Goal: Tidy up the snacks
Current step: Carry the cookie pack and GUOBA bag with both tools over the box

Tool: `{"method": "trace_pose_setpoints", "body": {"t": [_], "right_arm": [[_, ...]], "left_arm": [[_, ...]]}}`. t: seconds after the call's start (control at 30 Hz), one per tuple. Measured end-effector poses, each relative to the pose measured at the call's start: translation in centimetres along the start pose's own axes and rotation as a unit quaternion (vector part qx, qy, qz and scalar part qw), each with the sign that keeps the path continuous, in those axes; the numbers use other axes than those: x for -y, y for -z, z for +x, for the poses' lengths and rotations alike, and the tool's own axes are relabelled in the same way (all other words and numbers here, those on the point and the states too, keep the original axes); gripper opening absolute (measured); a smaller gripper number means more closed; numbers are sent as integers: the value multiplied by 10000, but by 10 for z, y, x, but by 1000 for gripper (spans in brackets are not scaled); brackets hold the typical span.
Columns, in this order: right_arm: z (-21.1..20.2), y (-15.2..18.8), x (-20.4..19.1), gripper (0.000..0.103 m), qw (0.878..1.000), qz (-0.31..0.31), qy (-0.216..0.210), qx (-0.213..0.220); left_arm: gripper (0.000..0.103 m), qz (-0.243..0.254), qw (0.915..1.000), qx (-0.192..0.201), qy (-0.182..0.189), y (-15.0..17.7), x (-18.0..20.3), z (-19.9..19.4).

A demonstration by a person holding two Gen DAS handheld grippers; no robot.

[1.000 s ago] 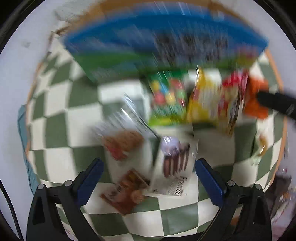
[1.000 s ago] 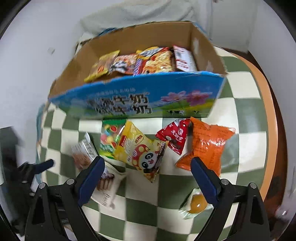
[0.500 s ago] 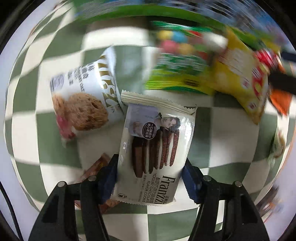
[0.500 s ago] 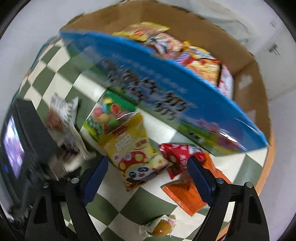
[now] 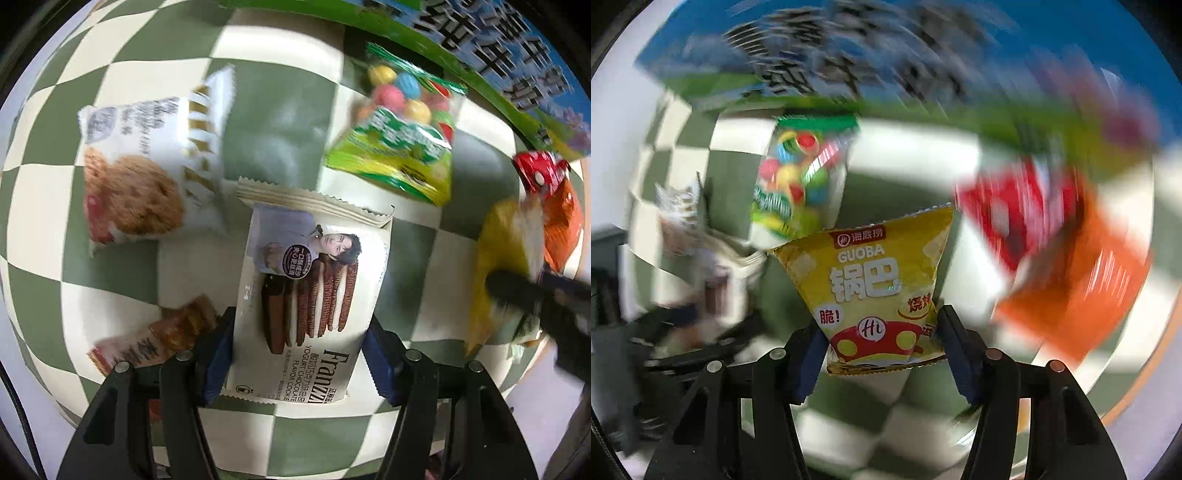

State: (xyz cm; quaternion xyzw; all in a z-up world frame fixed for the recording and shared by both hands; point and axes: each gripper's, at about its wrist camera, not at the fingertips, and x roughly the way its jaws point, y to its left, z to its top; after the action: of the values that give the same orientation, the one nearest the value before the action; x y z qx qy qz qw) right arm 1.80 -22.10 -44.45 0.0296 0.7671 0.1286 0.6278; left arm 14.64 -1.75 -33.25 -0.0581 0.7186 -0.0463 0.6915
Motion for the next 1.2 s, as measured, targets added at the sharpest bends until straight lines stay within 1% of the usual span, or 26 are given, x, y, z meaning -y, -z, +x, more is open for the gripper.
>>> {"method": "trace_pose_setpoints", "body": {"t": [0.03,0.13,0.17,0.23,0.3,0.43,0.5,0.57,0.6,0.67,0.7,0.73,0.77,0.8,0.9,0.97,1.07,1.2], "right_arm": [[1,11,7,61,9995,240,-208,-55],[3,31,20,61,9968,700,-392,-21],[3,35,26,62,9948,913,-441,31],[5,40,36,64,9897,1310,-556,159],[9,42,36,67,9869,1485,-592,199],[8,44,27,72,9902,1316,-392,271],[12,51,28,73,9913,1252,-280,309],[17,52,29,73,9912,1251,-209,382],[17,52,28,73,9911,1242,-157,461],[21,55,21,72,9909,1205,-52,591],[27,54,11,72,9911,1162,7,653],[27,55,8,67,9911,1097,84,743],[26,57,5,59,9912,1023,144,824],[28,57,-2,58,9915,962,207,853],[20,62,-5,53,9916,918,35,908],[7,65,-4,50,9909,922,-164,971],[-25,68,-3,50,9876,930,-551,1140],[-78,59,-4,50,9797,846,-1018,1508]], "left_arm": [[61,70,10000,-36,-17,2,5,2],[62,210,9997,-73,-104,3,13,7],[63,242,9996,-137,-111,2,14,11],[69,310,9992,-251,-78,-1,16,15],[70,381,9987,-342,-60,-6,18,19],[70,438,9983,-380,-70,-17,24,19],[70,390,9987,-310,-90,-23,29,16],[70,335,9992,-215,-100,-40,20,9],[69,320,9993,-155,-129,-42,17,7],[58,338,9993,-8,-184,-43,14,-1],[57,366,9990,34,-242,-44,14,-3],[57,395,9988,87,-278,-46,13,-8],[57,417,9986,125,-314,-46,16,-9],[57,436,9983,174,-348,-46,18,-13],[57,481,9979,330,-286,-44,23,-30],[57,518,9975,450,-145,-43,26,-50],[57,562,9962,662,110,-46,31,-85],[57,572,9922,980,509,-65,39,-138]]}}
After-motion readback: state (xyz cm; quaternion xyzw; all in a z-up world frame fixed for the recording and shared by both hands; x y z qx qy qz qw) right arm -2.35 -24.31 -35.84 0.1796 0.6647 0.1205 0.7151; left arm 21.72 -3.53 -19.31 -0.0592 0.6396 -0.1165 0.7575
